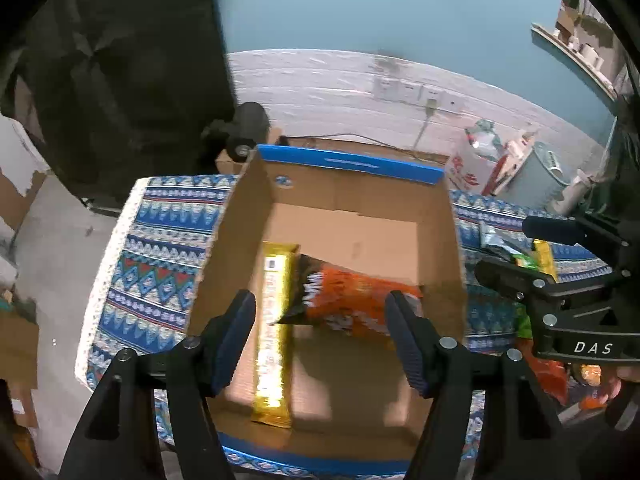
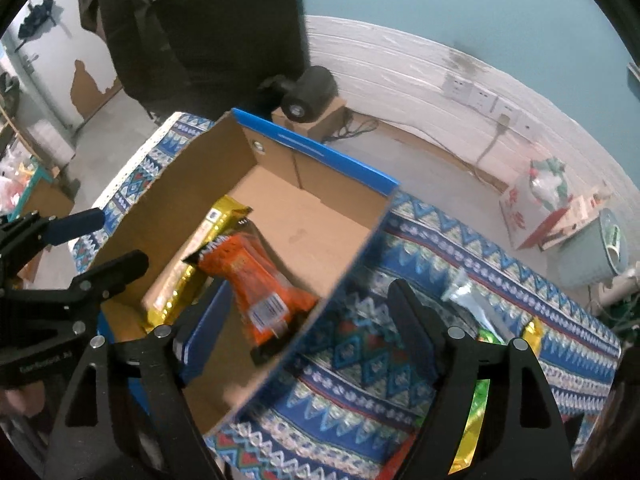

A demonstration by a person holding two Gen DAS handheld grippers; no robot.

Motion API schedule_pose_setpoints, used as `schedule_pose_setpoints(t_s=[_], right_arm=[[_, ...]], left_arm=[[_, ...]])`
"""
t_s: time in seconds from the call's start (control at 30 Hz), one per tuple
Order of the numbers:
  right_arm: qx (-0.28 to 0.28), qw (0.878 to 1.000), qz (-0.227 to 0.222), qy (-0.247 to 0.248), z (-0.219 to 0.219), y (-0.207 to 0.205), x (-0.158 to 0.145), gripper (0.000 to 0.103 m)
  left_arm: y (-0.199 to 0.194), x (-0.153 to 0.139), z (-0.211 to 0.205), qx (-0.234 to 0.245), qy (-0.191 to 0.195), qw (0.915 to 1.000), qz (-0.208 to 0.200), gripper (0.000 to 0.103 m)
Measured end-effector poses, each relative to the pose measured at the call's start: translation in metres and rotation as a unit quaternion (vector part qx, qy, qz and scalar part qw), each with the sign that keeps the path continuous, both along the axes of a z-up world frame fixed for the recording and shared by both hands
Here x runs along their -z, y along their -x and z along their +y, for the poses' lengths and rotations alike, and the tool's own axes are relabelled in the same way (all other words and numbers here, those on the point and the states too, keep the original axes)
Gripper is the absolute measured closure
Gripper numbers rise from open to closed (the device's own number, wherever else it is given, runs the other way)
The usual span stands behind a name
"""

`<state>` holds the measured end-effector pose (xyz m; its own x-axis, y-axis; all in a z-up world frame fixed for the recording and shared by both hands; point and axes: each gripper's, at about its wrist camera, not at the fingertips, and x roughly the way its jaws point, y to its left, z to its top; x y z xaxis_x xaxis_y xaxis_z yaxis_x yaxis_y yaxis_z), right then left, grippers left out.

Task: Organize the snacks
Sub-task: 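Open the left tool to drop the yellow bar while the right tool drops the orange bag into the box, then move both tools back over the snack pile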

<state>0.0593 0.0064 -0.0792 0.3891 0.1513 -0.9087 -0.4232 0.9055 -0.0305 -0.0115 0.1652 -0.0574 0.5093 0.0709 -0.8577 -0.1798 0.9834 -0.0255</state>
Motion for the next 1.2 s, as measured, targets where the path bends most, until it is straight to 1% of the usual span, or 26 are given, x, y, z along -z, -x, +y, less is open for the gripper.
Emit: schedule_pose_setpoints(t_s=[0.2,0.57,0.83,1.03,1.2], right_arm=[[0.023,1.0,-0.008,0.011,-0.039,0.012,-0.007,0.023],[0.063,0.998,-0.02,0.016,-0.113,0.033,-0.022,0.023],[0.101,0.995,-0.018,0.018,-0.169,0.048,-0.027,0.023],[0.13,0.991,-0.018,0.019,-0.21,0.058,-0.03,0.023],[0.155,0.987,-0.018,0.02,-0.246,0.067,-0.03,0.023]], left_arm=[[-0.006,0.0,-0.028,0.027,0.018,0.9994,0.01,0.034],[-0.017,-0.001,-0.092,0.083,0.009,0.9963,0.024,0.034],[-0.023,0.008,-0.135,0.12,0.009,0.9917,0.046,0.033],[-0.028,0.014,-0.166,0.144,-0.014,0.9878,0.057,0.033],[-0.03,0.018,-0.187,0.161,-0.017,0.9848,0.063,0.033]])
